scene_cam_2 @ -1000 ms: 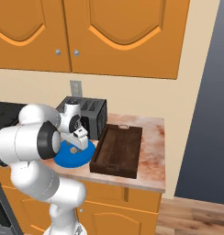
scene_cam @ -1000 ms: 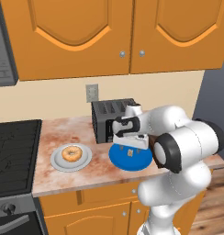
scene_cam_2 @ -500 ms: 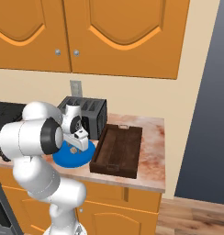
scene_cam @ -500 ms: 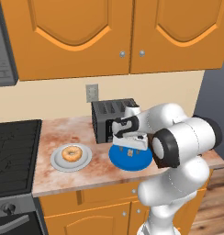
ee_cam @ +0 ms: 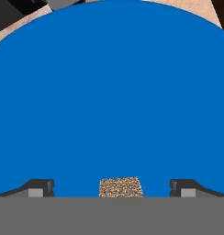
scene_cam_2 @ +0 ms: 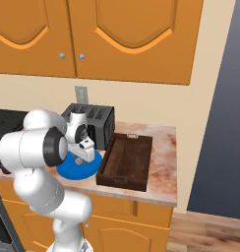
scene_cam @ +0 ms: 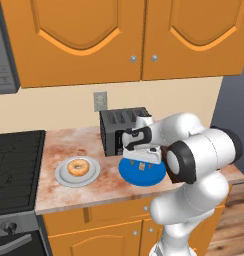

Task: Move the dessert items from the plates to the tray.

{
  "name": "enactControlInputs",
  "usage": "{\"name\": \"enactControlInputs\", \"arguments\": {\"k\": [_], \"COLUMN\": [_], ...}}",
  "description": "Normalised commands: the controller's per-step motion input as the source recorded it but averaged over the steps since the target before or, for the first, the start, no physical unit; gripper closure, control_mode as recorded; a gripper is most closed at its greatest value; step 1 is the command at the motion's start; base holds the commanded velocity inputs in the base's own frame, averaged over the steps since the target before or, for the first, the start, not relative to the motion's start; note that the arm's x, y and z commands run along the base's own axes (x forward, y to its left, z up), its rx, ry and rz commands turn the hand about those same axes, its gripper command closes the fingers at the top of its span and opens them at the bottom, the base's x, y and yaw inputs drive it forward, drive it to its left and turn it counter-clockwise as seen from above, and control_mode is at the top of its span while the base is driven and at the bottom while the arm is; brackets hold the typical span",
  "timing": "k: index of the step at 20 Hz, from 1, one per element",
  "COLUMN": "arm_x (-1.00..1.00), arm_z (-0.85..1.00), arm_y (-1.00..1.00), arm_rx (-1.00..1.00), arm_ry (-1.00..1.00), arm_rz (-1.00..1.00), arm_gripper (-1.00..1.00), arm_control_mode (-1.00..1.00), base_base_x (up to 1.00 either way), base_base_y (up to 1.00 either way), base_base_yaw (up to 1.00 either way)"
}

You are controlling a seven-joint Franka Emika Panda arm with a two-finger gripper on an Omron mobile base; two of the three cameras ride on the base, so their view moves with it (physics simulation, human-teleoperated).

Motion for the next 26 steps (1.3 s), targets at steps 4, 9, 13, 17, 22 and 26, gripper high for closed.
{"name": "enactControlInputs", "arguments": {"k": [4, 9, 13, 17, 22, 26], "arm_x": [-0.09, -0.06, -0.01, -0.01, -0.07, -0.06], "arm_z": [0.00, 0.00, 0.00, 0.00, -0.04, -0.08], "arm_y": [0.00, 0.00, 0.00, 0.00, 0.00, 0.00], "arm_rx": [0.00, 0.00, 0.00, 0.00, 0.00, 0.00], "arm_ry": [0.00, 0.00, 0.00, 0.00, 0.00, 0.00], "arm_rz": [0.00, 0.00, 0.00, 0.00, 0.00, 0.00], "arm_gripper": [-1.00, -1.00, -1.00, -1.00, -1.00, -1.00], "arm_control_mode": [-1.00, -1.00, -1.00, -1.00, -1.00, -1.00], "base_base_x": [0.00, 0.00, 0.00, 0.00, 0.00, 0.00], "base_base_y": [0.00, 0.00, 0.00, 0.00, 0.00, 0.00], "base_base_yaw": [0.00, 0.00, 0.00, 0.00, 0.00, 0.00]}}
